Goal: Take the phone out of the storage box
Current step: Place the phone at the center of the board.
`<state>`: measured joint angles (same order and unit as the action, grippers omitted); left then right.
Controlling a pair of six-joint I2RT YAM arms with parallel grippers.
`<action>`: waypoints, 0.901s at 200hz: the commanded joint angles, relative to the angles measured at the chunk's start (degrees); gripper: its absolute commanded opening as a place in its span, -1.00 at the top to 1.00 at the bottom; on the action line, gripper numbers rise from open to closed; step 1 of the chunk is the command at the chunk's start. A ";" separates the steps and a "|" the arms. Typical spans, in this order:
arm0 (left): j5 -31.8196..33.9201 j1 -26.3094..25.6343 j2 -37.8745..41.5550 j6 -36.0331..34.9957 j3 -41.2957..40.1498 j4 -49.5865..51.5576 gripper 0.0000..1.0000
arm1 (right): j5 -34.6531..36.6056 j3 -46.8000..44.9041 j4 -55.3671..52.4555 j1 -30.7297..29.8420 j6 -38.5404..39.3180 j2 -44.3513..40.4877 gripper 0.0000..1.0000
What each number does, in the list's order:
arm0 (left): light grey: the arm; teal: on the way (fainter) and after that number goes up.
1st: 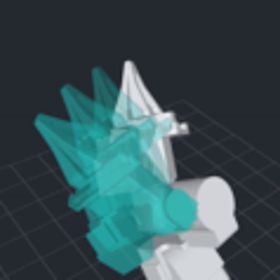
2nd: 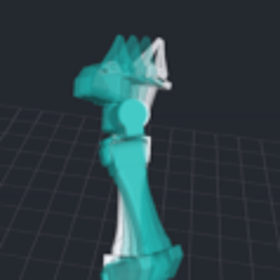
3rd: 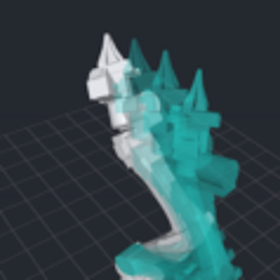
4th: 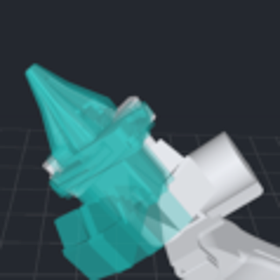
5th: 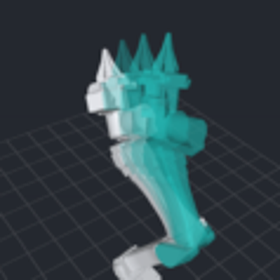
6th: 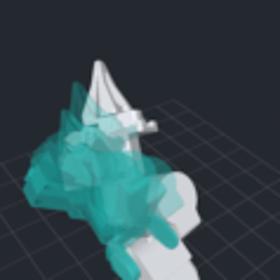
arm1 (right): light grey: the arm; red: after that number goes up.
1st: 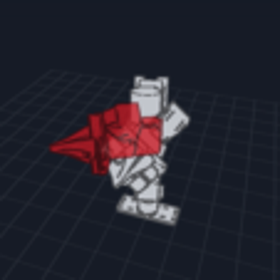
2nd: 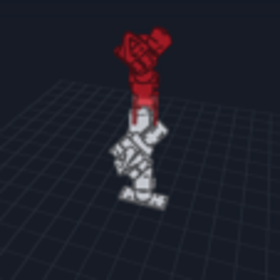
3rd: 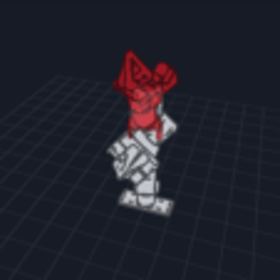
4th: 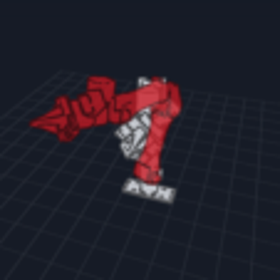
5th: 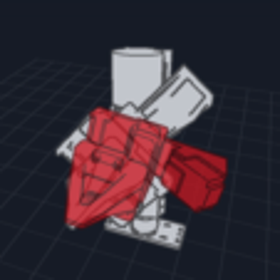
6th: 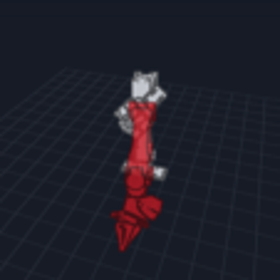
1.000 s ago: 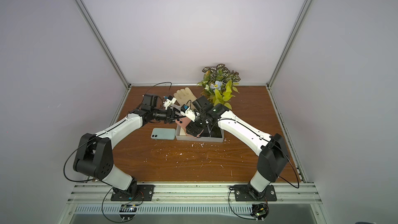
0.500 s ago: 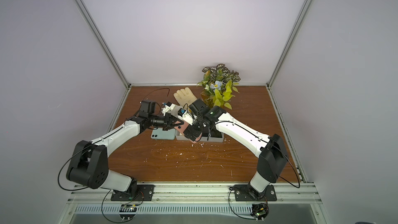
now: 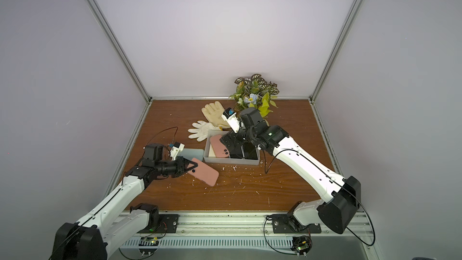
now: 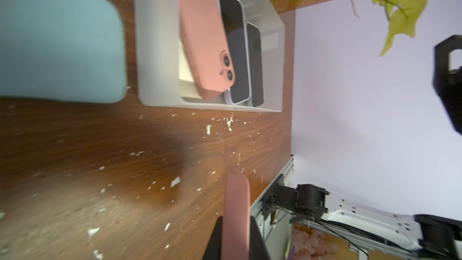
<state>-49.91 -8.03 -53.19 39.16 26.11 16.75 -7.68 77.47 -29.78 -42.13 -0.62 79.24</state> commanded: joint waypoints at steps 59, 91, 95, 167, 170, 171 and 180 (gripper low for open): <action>28.17 2.23 -5.82 -1.28 7.16 17.62 1.00 | -0.96 -2.66 3.58 0.21 -0.70 -0.23 -0.98; 32.50 2.23 -13.01 0.44 8.74 17.61 1.00 | -2.75 -5.02 5.15 0.26 -1.81 -0.73 -0.98; 33.10 2.31 -13.66 0.55 8.70 17.61 1.00 | -2.92 -5.40 5.17 0.29 -1.94 -0.73 -0.98; 35.76 2.58 -21.23 1.53 8.54 17.61 -0.01 | 1.13 -7.86 -0.17 0.69 -1.66 3.41 -0.98; 35.76 2.58 -21.32 1.48 8.52 17.66 -0.03 | 0.91 -7.86 -0.14 0.67 -1.85 3.80 -0.98; 35.72 2.58 -21.33 1.46 8.52 17.63 -0.04 | 0.87 -7.86 -0.08 0.70 -1.93 3.94 -0.98; 35.67 2.58 -21.43 1.46 8.52 17.61 -0.15 | 0.42 -7.50 0.05 0.64 -2.39 5.15 -0.98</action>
<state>-18.00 -5.76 -74.00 41.58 34.89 31.31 -7.68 69.82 -28.40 -41.76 -1.39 82.08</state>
